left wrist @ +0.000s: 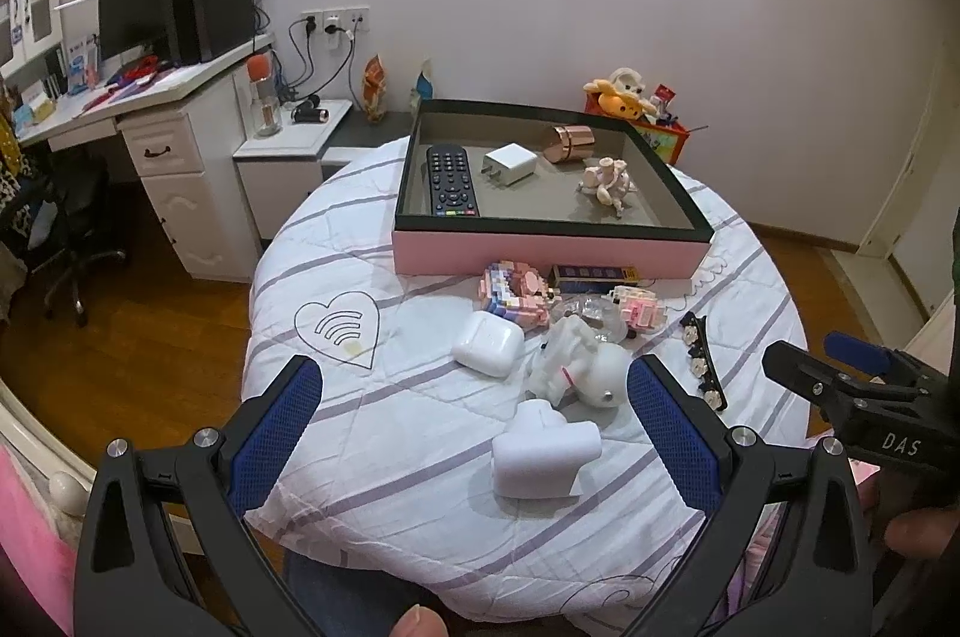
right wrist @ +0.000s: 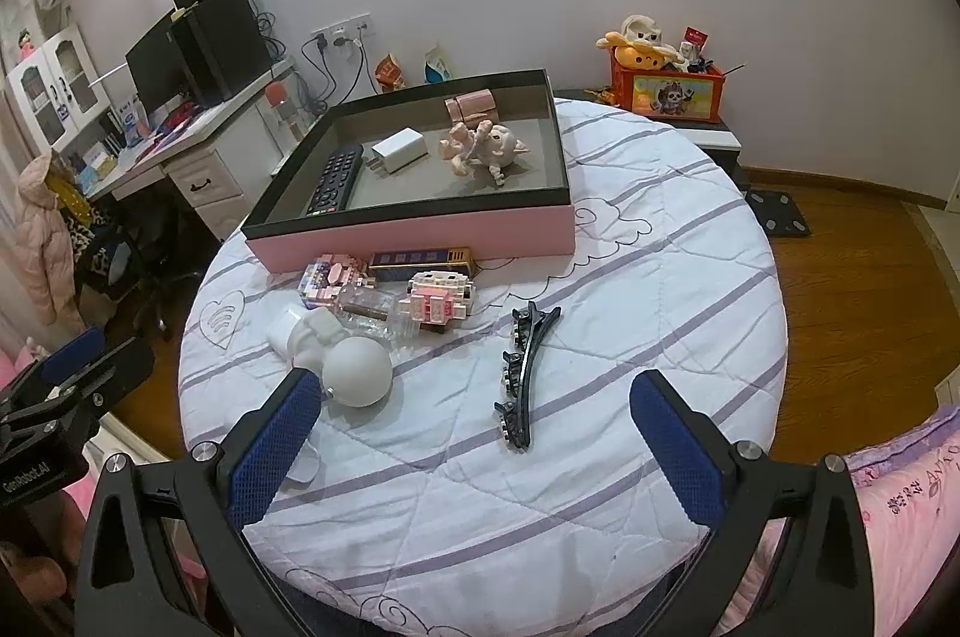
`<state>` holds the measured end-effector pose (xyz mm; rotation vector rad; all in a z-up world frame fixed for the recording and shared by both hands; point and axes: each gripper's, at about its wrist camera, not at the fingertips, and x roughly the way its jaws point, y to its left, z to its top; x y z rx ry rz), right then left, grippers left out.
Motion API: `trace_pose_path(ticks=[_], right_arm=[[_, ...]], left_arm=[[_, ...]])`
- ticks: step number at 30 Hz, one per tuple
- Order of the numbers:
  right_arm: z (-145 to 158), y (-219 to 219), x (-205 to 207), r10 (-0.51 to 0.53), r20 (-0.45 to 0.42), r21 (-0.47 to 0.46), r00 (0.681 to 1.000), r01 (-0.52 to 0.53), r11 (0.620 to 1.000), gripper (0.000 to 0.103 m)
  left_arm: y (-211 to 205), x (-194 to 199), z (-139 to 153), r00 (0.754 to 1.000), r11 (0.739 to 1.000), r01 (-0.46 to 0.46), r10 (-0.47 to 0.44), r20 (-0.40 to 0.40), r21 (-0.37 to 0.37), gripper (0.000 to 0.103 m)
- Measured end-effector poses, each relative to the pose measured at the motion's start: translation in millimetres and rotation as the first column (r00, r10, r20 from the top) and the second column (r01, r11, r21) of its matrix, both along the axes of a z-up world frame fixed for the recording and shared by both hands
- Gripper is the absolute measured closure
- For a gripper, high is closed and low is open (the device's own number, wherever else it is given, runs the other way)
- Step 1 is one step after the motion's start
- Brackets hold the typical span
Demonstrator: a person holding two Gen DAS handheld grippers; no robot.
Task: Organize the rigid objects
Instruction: 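Grasp the white foam block with the left gripper while the right grasps the black hair clip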
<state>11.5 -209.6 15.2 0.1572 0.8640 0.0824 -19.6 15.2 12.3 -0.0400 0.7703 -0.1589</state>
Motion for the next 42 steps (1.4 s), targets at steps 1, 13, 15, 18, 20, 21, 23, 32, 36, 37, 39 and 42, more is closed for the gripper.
trace_pose_path(ticks=[1,13,15,18,20,21,23,32,36,37,39,42], right_arm=[[-0.2,0.0,-0.1,0.0,0.0,0.0,1.0,0.0,1.0,0.0],[-11.7,-11.1,1.7,-0.036,-0.037,-0.018,0.999,0.035,0.999,0.0],[-15.0,-13.3,2.8,-0.043,-0.046,-0.023,0.998,0.042,0.999,0.0],[-20.6,-13.6,4.5,-0.046,-0.06,-0.031,0.997,0.044,0.999,0.0],[-25.3,-14.2,6.1,-0.047,-0.072,-0.039,0.996,0.045,0.998,0.0],[-27.6,-14.3,7.3,-0.048,-0.079,-0.043,0.996,0.045,0.998,0.0],[-33.5,-15.5,9.9,-0.052,-0.093,-0.048,0.994,0.047,0.998,0.0],[-54.4,-16.2,22.8,-0.057,-0.14,-0.07,0.989,0.048,0.996,0.0],[-59.5,-16.0,29.5,-0.061,-0.148,-0.083,0.987,0.049,0.995,0.0],[-60.9,-16.0,31.0,-0.062,-0.15,-0.084,0.987,0.05,0.995,0.0],[-64.3,-15.5,34.5,-0.065,-0.153,-0.09,0.986,0.051,0.995,0.0],[-69.3,-13.0,39.7,-0.065,-0.155,-0.104,0.986,0.049,0.993,0.0]], left_arm=[[0.2,-0.9,-0.8,1.0,1.0,0.0,0.0,-0.002,0.0,0.0],[-12.7,-9.5,-27.5,0.996,0.998,0.063,-0.064,-0.056,-0.014,0.0],[-17.4,-8.1,-35.3,0.995,0.997,0.073,-0.073,-0.072,-0.012,0.0],[-23.4,-3.0,-50.0,0.992,0.997,0.077,-0.076,-0.105,0.0,0.0],[-25.6,-0.3,-59.4,0.989,0.997,0.078,-0.076,-0.125,0.005,0.0],[-25.7,1.1,-62.4,0.988,0.997,0.077,-0.076,-0.132,0.006,0.0],[-26.8,5.0,-70.6,0.986,0.997,0.073,-0.071,-0.148,0.01,0.0],[-26.7,22.8,-98.2,0.977,0.999,0.048,-0.042,-0.208,0.023,0.0],[-26.2,25.6,-99.9,0.978,0.999,0.043,-0.037,-0.205,0.024,0.0],[-26.5,27.3,-100.5,0.978,0.999,0.043,-0.037,-0.205,0.024,0.0],[-26.9,29.5,-102.1,0.978,0.999,0.042,-0.036,-0.207,0.025,0.0],[-27.3,32.0,-103.7,0.978,0.999,0.042,-0.036,-0.203,0.026,0.001]])
